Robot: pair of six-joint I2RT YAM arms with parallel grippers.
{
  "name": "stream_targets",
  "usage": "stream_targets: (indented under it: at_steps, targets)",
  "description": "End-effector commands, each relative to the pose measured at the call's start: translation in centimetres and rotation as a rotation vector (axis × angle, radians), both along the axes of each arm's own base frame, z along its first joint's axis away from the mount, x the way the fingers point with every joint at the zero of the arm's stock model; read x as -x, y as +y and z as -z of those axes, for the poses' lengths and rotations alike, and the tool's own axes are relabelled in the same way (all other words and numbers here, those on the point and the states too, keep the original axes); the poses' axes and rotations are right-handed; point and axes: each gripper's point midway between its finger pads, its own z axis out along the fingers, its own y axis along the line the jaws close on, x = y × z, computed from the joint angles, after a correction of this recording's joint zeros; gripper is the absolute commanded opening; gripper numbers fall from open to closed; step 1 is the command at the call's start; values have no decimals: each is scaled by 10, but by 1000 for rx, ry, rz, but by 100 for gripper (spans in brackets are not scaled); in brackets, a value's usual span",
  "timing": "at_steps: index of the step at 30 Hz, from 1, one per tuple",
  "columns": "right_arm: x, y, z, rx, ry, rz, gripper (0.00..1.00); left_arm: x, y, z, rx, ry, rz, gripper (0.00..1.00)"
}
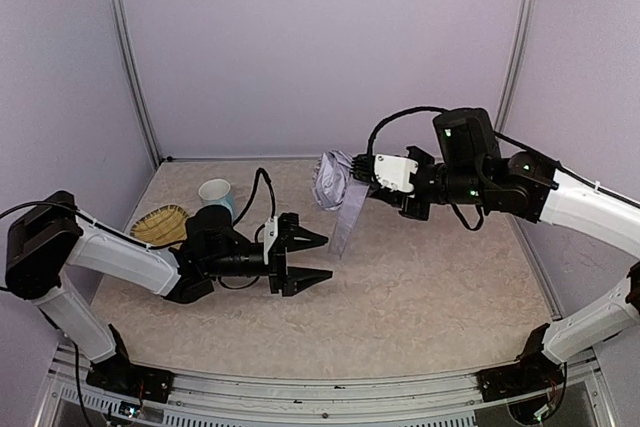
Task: Put away the umbrella
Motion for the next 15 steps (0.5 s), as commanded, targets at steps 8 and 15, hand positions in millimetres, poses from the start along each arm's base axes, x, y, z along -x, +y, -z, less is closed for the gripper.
stream_targets:
  at_steps: [8,15]
  targets:
    - [2,11,-55,-79,-78,-73,0,-17,-32,-38,183,-55,65,70]
    - [5,12,-61,-88,-81,-87,0,-2,-39,-19,146,4,165,59]
